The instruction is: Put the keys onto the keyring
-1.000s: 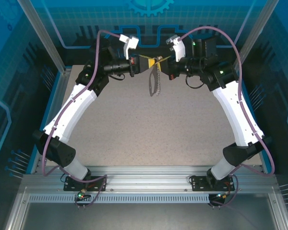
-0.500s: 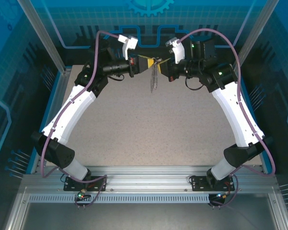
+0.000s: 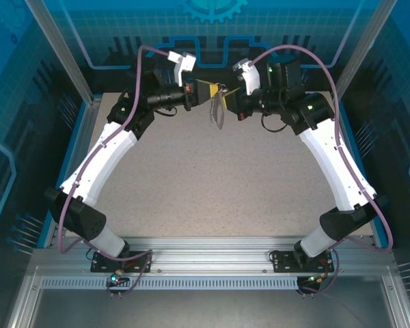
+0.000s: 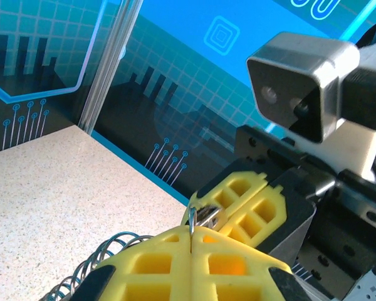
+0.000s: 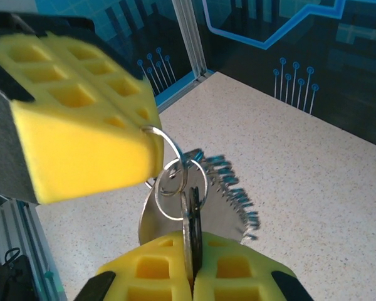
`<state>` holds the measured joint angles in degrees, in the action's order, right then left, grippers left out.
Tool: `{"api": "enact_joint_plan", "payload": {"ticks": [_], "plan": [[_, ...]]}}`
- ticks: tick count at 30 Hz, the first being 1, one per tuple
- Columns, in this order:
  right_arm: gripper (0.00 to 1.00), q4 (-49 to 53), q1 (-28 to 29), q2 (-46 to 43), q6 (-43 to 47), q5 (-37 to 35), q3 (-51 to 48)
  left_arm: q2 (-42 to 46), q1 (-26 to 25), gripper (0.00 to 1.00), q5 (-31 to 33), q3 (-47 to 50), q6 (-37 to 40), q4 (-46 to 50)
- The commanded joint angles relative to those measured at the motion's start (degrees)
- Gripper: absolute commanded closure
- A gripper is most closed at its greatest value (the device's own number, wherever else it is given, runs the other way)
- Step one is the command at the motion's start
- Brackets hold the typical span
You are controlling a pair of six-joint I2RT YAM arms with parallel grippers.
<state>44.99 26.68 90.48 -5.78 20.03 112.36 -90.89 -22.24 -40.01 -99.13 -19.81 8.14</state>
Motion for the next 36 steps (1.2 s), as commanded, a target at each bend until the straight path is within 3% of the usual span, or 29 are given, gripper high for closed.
{"api": "enact_joint_plan", "payload": {"ticks": [1, 16, 24, 36], "plan": [[1.00, -1.34, 1.28, -1.87, -0.87, 1.06, -1.36, 2.04, -0.17, 1.00, 0.60, 0.45, -1.10, -2.95], [1.00, -1.19, 0.63, -1.53, -0.41, 0.89, -0.15, 0.77, -0.17, 1.00, 0.46, 0.13, -1.93, -3.81], [1.00, 1.33, -2.23, 0.27, 0.71, 1.67, 4.78, 0.72, -0.17, 1.00, 0.20, 0.05, -0.66, -2.31], [1.00, 6.63, -1.86, 5.59, 2.83, 4.09, 14.20, 0.93, -0.17, 1.00, -0.47, 0.26, 1.05, -0.28]]}}
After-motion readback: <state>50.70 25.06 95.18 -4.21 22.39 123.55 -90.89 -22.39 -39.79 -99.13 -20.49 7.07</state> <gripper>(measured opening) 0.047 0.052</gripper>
